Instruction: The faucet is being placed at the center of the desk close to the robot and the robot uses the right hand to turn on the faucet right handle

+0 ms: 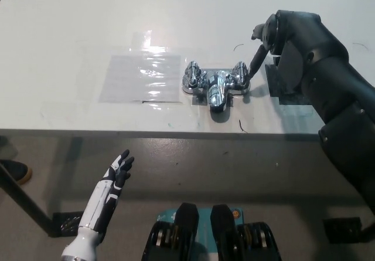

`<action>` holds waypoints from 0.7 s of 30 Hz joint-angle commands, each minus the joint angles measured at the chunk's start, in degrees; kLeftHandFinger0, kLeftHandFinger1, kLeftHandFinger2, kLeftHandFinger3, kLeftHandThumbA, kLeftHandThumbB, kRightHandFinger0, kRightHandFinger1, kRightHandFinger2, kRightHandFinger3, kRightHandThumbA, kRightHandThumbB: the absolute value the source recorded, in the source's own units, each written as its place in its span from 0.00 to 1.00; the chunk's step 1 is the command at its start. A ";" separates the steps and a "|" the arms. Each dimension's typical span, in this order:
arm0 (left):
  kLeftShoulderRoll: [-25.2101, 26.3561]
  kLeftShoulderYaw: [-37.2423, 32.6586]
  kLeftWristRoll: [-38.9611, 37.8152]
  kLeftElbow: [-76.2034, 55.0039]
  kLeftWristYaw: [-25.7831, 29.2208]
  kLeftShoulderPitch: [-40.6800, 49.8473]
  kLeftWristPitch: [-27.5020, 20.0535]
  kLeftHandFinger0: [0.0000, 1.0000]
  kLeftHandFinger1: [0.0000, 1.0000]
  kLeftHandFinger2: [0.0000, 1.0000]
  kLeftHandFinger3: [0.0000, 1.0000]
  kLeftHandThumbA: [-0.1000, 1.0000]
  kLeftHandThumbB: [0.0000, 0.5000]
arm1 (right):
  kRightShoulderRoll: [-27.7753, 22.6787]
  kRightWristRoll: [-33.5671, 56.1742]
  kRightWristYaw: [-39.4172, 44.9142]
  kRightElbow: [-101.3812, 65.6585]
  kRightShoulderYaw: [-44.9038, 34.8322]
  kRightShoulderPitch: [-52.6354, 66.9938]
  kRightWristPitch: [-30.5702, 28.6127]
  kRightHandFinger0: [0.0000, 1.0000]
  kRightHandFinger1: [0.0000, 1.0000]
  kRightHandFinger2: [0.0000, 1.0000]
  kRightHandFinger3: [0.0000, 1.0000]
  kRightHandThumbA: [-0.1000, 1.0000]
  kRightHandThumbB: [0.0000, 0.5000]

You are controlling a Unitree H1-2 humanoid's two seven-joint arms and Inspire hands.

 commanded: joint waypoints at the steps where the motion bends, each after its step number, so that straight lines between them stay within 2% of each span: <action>1: 0.54 -0.26 -0.08 -2.00 -0.40 -0.57 -1.50 1.00 1.00 1.00 1.00 1.00 0.94 | -0.33 3.13 -2.10 -0.45 -3.49 -3.61 -0.07 1.00 1.00 1.00 1.00 1.00 0.56; 6: 0.38 -0.37 0.00 -1.95 -0.35 -0.37 -1.40 1.00 1.00 1.00 1.00 1.00 0.94 | -0.84 1.62 1.78 -0.52 -2.91 -5.29 -2.12 1.00 1.00 1.00 1.00 1.00 0.43; 7: 0.42 -0.41 0.05 -1.87 -0.36 -0.36 -1.58 1.00 1.00 1.00 1.00 1.00 0.94 | -0.89 2.35 2.03 -0.48 -3.58 -5.53 -1.69 1.00 1.00 1.00 1.00 1.00 0.38; 9: 0.49 -0.37 0.12 -1.64 -0.29 -0.35 -1.88 1.00 1.00 1.00 1.00 1.00 0.94 | -0.72 1.38 1.83 -0.35 -2.58 -6.31 -0.54 1.00 1.00 1.00 1.00 1.00 0.34; 11: 0.44 -0.16 0.11 -1.71 -0.09 -0.19 -1.54 1.00 1.00 1.00 1.00 1.00 0.95 | -0.53 0.15 -0.65 -0.37 -1.55 -7.42 1.31 1.00 1.00 1.00 1.00 1.00 0.43; 13: 0.47 -0.19 0.59 -1.82 0.11 -0.07 -1.50 1.00 1.00 1.00 1.00 1.00 0.96 | -0.85 1.48 -4.02 -0.79 -3.09 -7.95 3.14 1.00 1.00 1.00 1.00 1.00 0.34; 14: 0.55 -0.21 0.19 -1.68 -0.17 -0.17 -1.66 1.00 1.00 1.00 1.00 1.00 0.94 | -1.05 -0.92 -2.51 -0.81 -0.41 -8.42 1.23 1.00 1.00 1.00 1.00 1.00 0.15; 15: 0.49 -0.21 0.17 -1.78 -0.18 -0.26 -1.39 1.00 1.00 1.00 1.00 1.00 0.95 | -1.26 -0.26 -2.52 -0.88 -1.07 -8.95 1.67 1.00 1.00 1.00 1.00 1.00 0.13; 16: 0.36 -0.24 0.26 -1.85 -0.11 -0.29 -1.18 1.00 1.00 1.00 1.00 1.00 0.96 | -1.44 0.73 -3.15 -1.00 -1.99 -9.49 2.67 1.00 1.00 1.00 1.00 1.00 0.17; 18: 0.32 -0.21 0.14 -1.81 -0.12 -0.07 -1.22 1.00 1.00 1.00 1.00 1.00 0.94 | -1.51 3.34 -6.18 -1.37 -5.14 -10.10 5.51 1.00 1.00 1.00 1.00 1.00 0.32; 20: 0.24 -0.19 0.15 -1.85 -0.07 0.01 -0.97 1.00 1.00 1.00 1.00 1.00 0.98 | -1.70 2.39 -6.85 -1.61 -4.86 -10.76 6.20 1.00 1.00 1.00 1.00 1.00 0.36; 21: 0.20 -0.18 0.02 -1.98 -0.13 0.03 -0.72 1.00 1.00 1.00 1.00 1.00 0.97 | -1.76 1.40 -6.36 -1.55 -4.09 -11.08 6.07 1.00 1.00 1.00 1.00 1.00 0.35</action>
